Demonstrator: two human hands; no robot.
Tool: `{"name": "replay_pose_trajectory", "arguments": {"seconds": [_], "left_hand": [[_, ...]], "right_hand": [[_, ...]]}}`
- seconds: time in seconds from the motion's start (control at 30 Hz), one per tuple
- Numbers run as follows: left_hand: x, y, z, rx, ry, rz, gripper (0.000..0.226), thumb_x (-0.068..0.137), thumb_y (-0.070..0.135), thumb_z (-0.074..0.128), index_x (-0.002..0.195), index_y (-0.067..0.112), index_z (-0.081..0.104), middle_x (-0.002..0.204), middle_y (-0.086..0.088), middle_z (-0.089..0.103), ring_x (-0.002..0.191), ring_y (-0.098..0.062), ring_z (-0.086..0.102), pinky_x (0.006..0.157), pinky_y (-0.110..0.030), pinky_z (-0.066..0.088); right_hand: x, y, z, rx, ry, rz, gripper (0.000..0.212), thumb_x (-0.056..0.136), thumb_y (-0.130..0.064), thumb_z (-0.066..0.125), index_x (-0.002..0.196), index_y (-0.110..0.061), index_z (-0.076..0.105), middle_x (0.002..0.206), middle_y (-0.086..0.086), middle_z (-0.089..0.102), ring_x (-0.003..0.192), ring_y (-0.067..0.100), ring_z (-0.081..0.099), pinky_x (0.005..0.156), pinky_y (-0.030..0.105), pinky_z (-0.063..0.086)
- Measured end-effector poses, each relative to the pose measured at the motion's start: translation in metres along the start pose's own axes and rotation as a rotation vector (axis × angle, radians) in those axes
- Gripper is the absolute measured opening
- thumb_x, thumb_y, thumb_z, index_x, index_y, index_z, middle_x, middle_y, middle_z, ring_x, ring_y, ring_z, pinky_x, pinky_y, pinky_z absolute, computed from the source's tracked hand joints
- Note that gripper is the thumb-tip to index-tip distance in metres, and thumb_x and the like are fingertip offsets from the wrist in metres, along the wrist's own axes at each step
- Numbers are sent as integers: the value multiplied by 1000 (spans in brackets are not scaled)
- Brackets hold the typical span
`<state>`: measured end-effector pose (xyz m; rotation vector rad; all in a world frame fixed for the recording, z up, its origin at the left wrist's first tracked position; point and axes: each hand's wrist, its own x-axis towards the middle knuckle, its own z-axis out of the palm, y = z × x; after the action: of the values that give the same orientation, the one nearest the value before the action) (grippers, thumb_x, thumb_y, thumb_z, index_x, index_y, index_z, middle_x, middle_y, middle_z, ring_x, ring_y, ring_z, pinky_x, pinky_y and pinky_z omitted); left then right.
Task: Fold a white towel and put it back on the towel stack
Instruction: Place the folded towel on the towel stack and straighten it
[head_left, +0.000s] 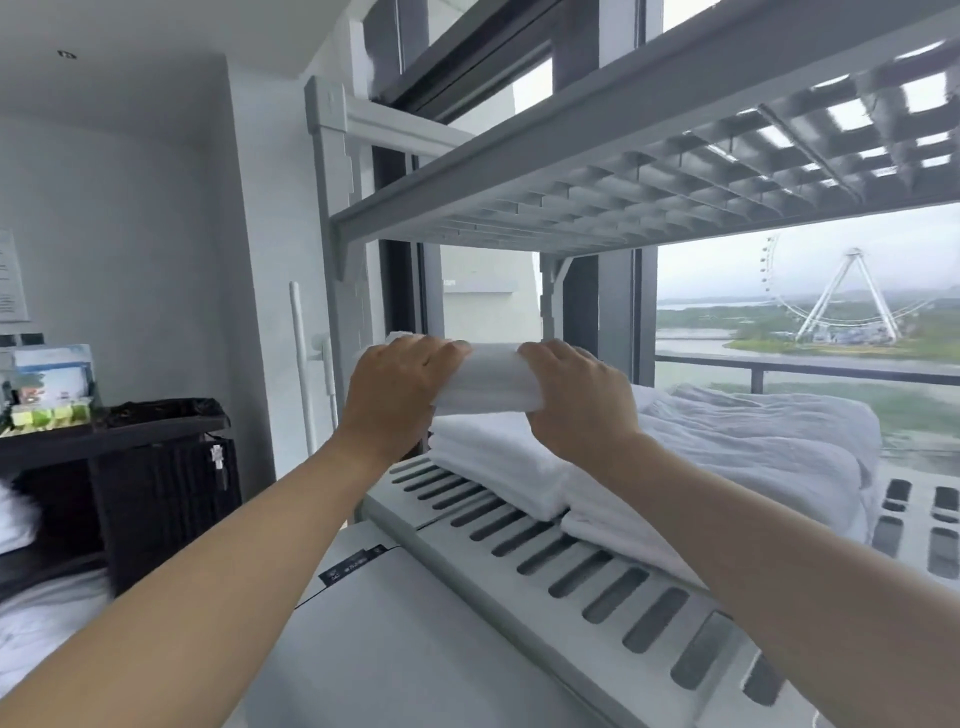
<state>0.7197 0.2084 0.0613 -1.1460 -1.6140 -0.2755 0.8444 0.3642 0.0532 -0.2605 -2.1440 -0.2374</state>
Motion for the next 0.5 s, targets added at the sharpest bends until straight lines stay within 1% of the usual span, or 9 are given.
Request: {"name": "replay_pose_trajectory", "arguments": {"seconds": [0.1, 0.23, 0.33, 0.4, 0.5], "left_hand": [[14, -9, 27, -58, -14, 52, 52, 67, -6, 65, 115, 12, 57, 102, -7, 67, 87, -31, 63, 64, -43, 52], [31, -19, 65, -105, 6, 95, 53, 66, -6, 64, 116, 12, 57, 102, -7, 66, 86, -31, 62, 64, -42, 51], [45, -26, 93, -155, 46, 148, 55, 70, -3, 60, 119, 19, 47, 106, -6, 65, 90, -31, 61, 68, -44, 50], [54, -32, 113, -189, 83, 177, 55, 72, 1, 63, 119, 21, 43, 106, -6, 64, 91, -29, 61, 71, -46, 52], [57, -39, 147, -246, 108, 187, 53, 70, 4, 72, 116, 19, 49, 106, -7, 64, 92, -28, 61, 74, -46, 53]], "right_hand": [[10, 11, 14, -28, 9, 44, 37, 72, -14, 57, 109, -20, 53, 100, -3, 61, 88, 23, 58, 59, 26, 34], [24, 24, 32, -93, 4, 105, 35, 71, -14, 57, 105, -22, 53, 98, -4, 60, 88, 23, 58, 59, 26, 33], [35, 32, 44, -144, 21, 143, 39, 70, -13, 58, 108, -22, 54, 99, -4, 61, 90, 23, 59, 61, 29, 38], [40, 34, 53, -205, 57, 147, 40, 67, -11, 61, 106, -21, 56, 98, -3, 63, 88, 24, 61, 62, 30, 45], [41, 35, 70, -277, 63, 132, 42, 62, -9, 64, 103, -18, 58, 96, -1, 63, 84, 25, 62, 62, 30, 47]]}}
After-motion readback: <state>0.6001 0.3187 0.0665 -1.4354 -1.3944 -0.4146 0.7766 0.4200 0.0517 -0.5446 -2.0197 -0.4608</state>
